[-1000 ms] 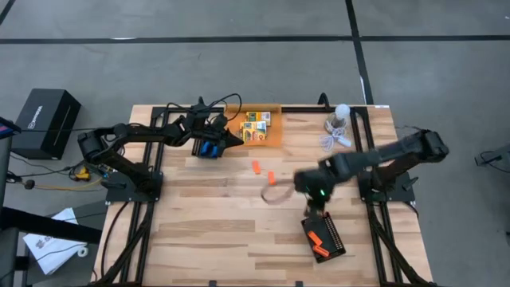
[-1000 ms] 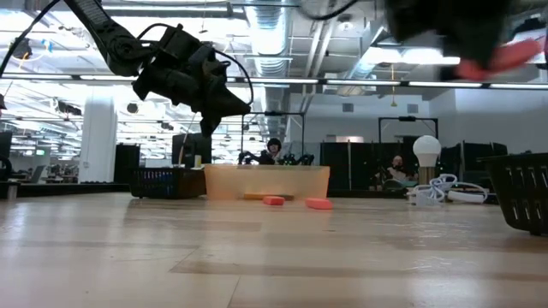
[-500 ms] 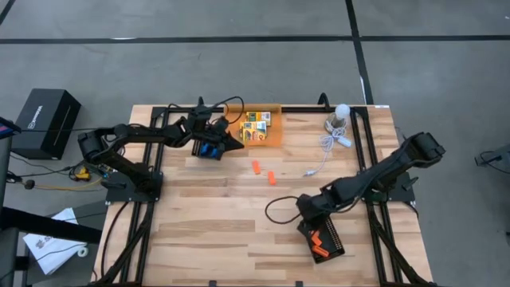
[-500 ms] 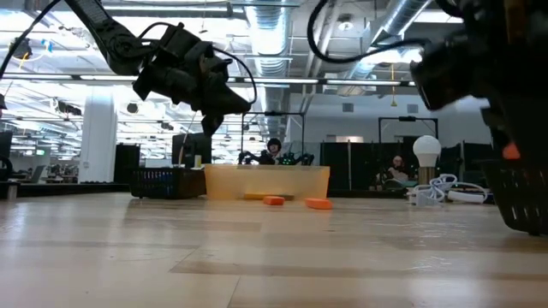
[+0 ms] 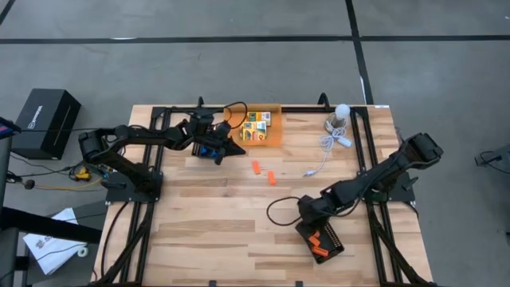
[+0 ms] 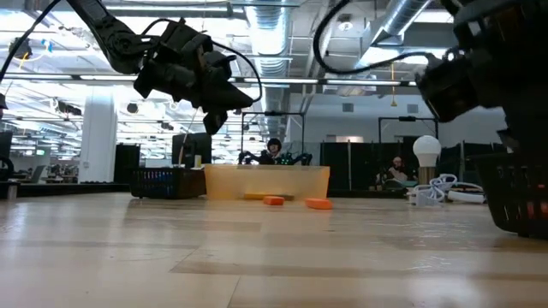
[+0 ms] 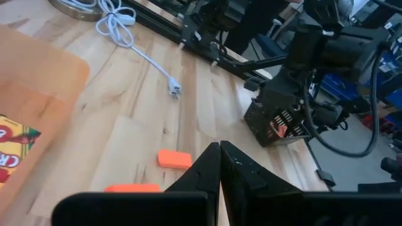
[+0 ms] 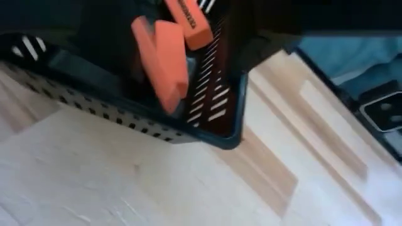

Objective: Pick & Place School Supplies
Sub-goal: Put the orange eraser into the bottom black bin

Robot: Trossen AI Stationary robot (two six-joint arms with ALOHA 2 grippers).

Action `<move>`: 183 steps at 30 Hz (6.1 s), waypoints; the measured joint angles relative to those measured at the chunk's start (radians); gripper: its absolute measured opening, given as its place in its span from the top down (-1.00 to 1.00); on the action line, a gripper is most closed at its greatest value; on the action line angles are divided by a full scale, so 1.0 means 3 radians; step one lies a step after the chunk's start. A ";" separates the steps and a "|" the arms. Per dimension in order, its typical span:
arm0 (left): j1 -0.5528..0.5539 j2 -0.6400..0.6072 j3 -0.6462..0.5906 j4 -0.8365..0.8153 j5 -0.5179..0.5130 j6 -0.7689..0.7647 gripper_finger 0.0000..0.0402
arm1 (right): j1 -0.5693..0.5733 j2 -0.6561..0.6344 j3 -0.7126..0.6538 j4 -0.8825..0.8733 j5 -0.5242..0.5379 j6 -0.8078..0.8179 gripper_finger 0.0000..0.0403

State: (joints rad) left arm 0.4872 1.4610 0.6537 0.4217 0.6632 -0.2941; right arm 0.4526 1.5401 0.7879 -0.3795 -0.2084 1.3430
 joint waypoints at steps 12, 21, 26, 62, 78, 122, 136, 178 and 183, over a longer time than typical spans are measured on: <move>-0.0263 -0.0001 0.0291 0.0273 0.0166 -0.0156 0.99 | -0.0101 -0.1072 0.0001 0.0208 0.0460 0.0187 -0.03; -0.0245 -0.0001 0.0716 0.0323 0.0141 -0.0173 0.99 | -0.0646 -0.1607 0.0006 0.0271 0.0952 -0.0768 0.58; -0.0214 -0.0001 0.0856 0.0303 0.0127 -0.0448 0.99 | -0.1261 -0.1607 0.0001 0.1092 0.0788 -0.1973 0.84; -0.1083 0.1047 0.0899 -0.1262 -0.2151 -0.0248 1.00 | -0.2798 -0.1607 0.0005 0.3735 -0.1093 -0.2903 1.00; -0.0941 0.0811 0.0903 -0.0558 -0.2135 -0.0142 1.00 | -0.2823 -0.1607 0.0006 0.3749 -0.0938 -0.2779 1.00; -0.0867 0.0331 0.0902 -0.0505 -0.2084 0.0019 1.00 | -0.2801 -0.1575 0.0006 0.3633 -0.0866 -0.2935 1.00; -0.0794 0.0331 0.0880 -0.0501 -0.1619 0.0518 1.00 | -0.2804 -0.1574 0.0006 0.3514 -0.0782 -0.2943 1.00; -0.0715 0.1300 0.0394 -0.0070 -0.1599 0.0329 1.00 | -0.2806 -0.1575 0.0006 0.3483 -0.0826 -0.2943 1.00; -0.0712 0.1345 0.0393 -0.0055 -0.1652 0.0340 1.00 | -0.2806 -0.1575 0.0006 0.3473 -0.0859 -0.2941 1.00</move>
State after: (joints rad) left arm 0.2736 1.8645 0.7715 0.4053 0.1674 -0.1921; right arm -0.3893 1.0676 0.7898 0.6624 -0.4662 0.4606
